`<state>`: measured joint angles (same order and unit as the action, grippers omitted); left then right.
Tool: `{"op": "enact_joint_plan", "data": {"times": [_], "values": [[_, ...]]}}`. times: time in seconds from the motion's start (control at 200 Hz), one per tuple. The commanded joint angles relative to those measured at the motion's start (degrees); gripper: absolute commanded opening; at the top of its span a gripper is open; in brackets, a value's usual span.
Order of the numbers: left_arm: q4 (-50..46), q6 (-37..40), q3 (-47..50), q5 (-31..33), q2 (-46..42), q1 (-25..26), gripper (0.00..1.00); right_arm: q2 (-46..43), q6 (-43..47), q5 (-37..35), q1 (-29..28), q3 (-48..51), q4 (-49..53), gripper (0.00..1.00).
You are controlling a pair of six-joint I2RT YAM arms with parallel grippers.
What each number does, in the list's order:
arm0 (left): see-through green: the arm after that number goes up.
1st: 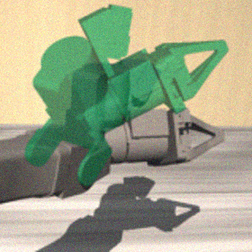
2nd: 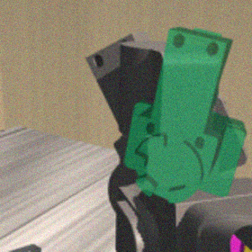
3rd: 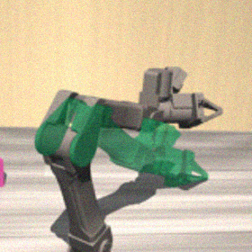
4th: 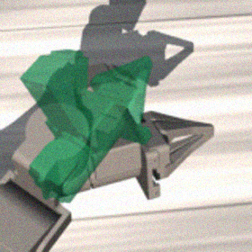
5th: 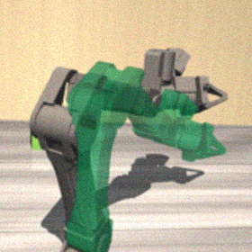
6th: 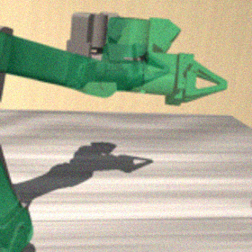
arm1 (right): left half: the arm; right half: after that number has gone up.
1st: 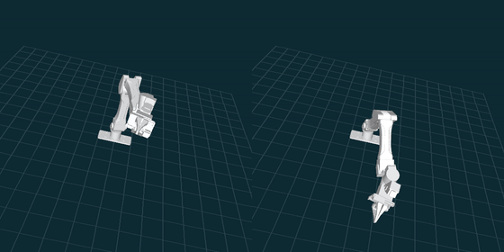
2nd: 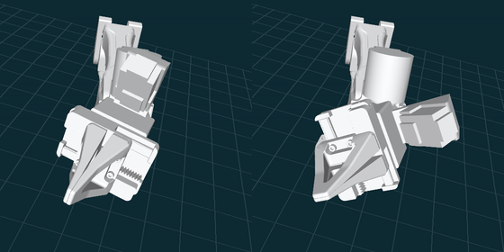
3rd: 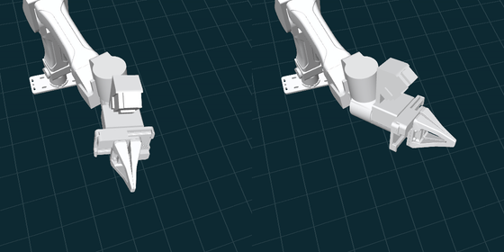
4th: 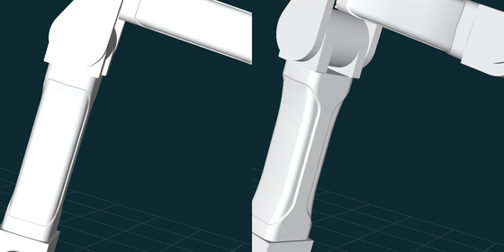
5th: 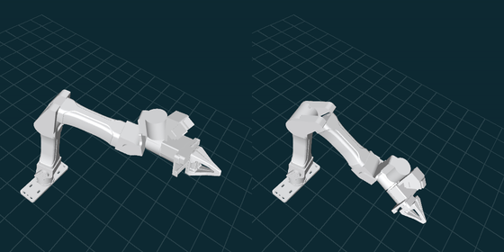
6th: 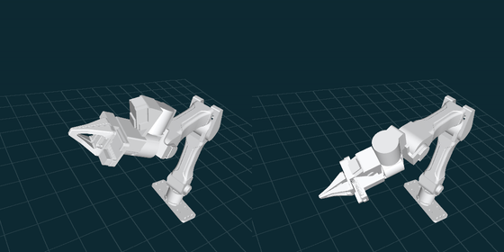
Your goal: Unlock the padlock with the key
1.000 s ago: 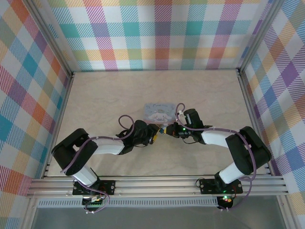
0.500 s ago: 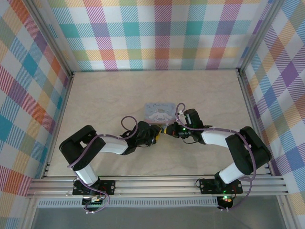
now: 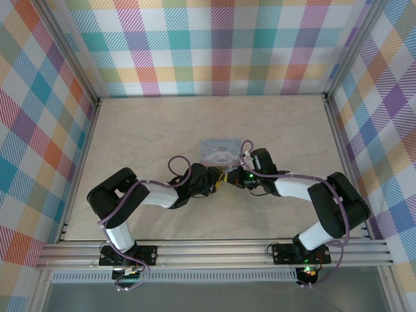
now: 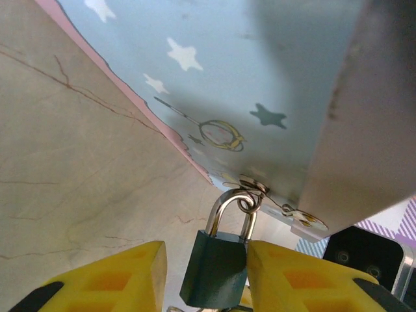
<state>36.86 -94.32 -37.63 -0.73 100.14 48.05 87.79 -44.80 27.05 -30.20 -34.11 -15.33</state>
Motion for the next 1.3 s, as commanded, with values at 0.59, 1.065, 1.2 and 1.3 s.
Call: {"op": "enact_joint_plan", "data": {"times": [0.59, 1.065, 1.2, 1.3], "values": [[2.44, 0.19, -1.87, 0.34, 1.82, 0.77, 0.25, -2.73, -1.2, -1.05, -0.33, -1.5, 1.82, 0.0], [-0.13, 1.16, -2.54, 0.29, 0.61, 0.74, 0.08, -7.56, 5.69, -2.75, 0.85, -0.35, 4.5, 0.31], [-0.4, 1.16, -2.84, -0.04, 0.51, 0.73, 0.08, -12.28, 13.31, -5.9, 0.93, -1.26, 8.89, 0.4], [-0.51, 1.12, -3.02, -0.27, 0.53, 0.76, 0.08, -16.81, 20.85, -8.39, 0.93, -1.67, 11.87, 0.48]]}}
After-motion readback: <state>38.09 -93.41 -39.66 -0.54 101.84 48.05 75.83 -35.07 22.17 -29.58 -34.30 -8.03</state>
